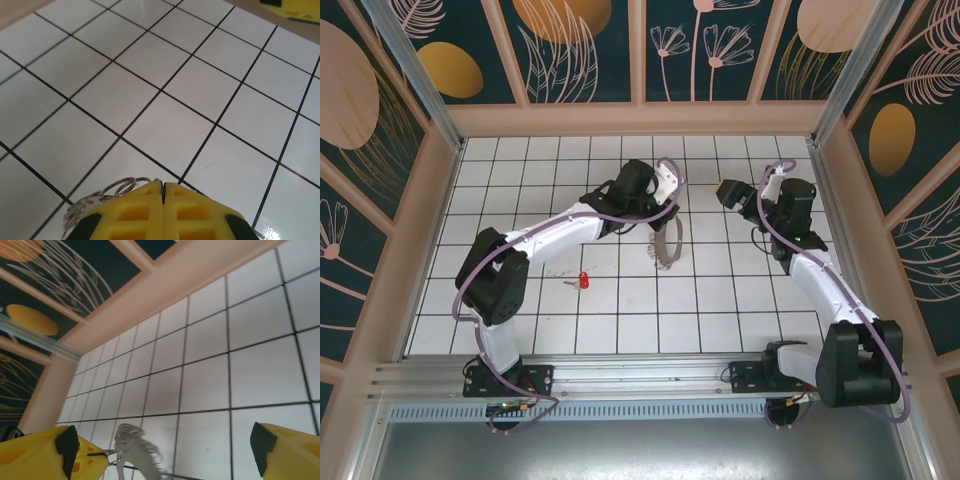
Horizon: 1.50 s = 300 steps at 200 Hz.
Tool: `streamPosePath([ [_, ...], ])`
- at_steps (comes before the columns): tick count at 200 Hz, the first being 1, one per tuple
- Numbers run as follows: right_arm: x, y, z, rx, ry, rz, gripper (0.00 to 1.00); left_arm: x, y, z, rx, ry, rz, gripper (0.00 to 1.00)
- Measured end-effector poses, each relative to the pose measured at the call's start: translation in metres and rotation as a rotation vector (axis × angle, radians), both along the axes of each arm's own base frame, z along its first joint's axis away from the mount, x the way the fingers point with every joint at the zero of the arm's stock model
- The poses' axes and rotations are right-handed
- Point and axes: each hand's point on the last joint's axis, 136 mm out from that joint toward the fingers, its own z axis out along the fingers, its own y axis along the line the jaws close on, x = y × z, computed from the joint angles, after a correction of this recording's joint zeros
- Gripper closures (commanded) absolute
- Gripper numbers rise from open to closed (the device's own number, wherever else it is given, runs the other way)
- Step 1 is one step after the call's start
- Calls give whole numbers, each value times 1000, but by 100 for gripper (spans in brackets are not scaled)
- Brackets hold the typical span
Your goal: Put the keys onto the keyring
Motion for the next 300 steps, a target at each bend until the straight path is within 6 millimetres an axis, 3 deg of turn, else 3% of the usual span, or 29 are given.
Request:
streamPosePath([
  [27,6,11,2,31,-31,63,18,1,5,24,-30,-47,-30,100],
  [62,14,22,0,44,-51,149,29,17,16,60,-126,-99,-52,100],
  [103,12,36,25,67,-161,261,43,23,19,90,-220,-127,-121,100],
  [136,10,45,47,92,-243,330,51,16,14,123,-306,-151,-216,100],
  [178,6,52,64,125,-311,399,70,5,11,154,-396,-156,-314,100],
  [236,-12,72,84,149,-376,507,75,-11,4,158,-457,-86,-412,100],
  [300,-37,89,122,123,-488,583,74,-17,5,164,-500,-44,-456,100],
])
